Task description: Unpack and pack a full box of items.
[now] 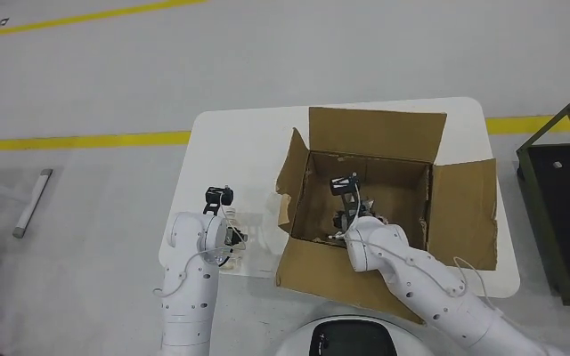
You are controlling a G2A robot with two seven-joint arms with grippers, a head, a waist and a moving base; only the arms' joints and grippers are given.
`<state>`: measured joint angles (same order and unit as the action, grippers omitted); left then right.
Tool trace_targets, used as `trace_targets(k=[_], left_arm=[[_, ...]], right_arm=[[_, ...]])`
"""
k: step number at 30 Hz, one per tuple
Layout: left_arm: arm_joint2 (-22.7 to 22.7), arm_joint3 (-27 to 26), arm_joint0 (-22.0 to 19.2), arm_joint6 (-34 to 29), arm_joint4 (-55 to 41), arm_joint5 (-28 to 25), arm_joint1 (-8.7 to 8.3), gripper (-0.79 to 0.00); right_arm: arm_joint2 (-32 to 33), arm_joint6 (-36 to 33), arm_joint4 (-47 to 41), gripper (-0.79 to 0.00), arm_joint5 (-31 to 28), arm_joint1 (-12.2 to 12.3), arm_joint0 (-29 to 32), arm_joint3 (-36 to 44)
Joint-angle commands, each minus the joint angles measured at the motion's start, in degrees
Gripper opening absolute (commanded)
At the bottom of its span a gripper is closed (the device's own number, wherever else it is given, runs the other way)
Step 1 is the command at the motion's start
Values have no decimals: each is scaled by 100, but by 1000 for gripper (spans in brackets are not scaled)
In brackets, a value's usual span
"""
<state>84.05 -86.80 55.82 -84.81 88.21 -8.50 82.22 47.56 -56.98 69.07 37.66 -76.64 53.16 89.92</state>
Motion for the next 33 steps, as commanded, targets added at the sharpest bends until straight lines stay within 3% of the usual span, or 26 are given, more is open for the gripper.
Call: trace_targets(k=[1, 5, 9, 14, 16, 20, 23, 26, 33], left_arm=[[0, 0, 0, 0, 0, 0, 0, 0], [0, 0, 0, 0, 0, 0, 0, 0], [0, 0, 0, 0, 0, 0, 0, 0], [0, 0, 0, 0, 0, 0, 0, 0], [0, 0, 0, 0, 0, 0, 0, 0], [0, 0, 0, 0, 0, 0, 0, 0], [0, 0, 0, 0, 0, 0, 0, 0], [0, 0, 0, 0, 0, 0, 0, 0], [0, 0, 0, 0, 0, 0, 0, 0]], right_arm=[[68, -16, -44, -188, 54, -16, 24, 23], [185, -56, -150, 0, 90, -50, 61, 30], [264, 16, -245, 0, 23, -86, 70, -72], [318, 92, -319, -77, -66, -134, 59, -138], [334, 119, -325, -197, -99, -152, 52, -152], [362, 141, -364, -259, -199, -185, 47, -159], [371, 139, -416, -262, -267, -213, 46, -209], [390, 145, -498, -215, -302, -243, 47, -286], [454, 175, -594, -225, -371, -296, 50, -409]])
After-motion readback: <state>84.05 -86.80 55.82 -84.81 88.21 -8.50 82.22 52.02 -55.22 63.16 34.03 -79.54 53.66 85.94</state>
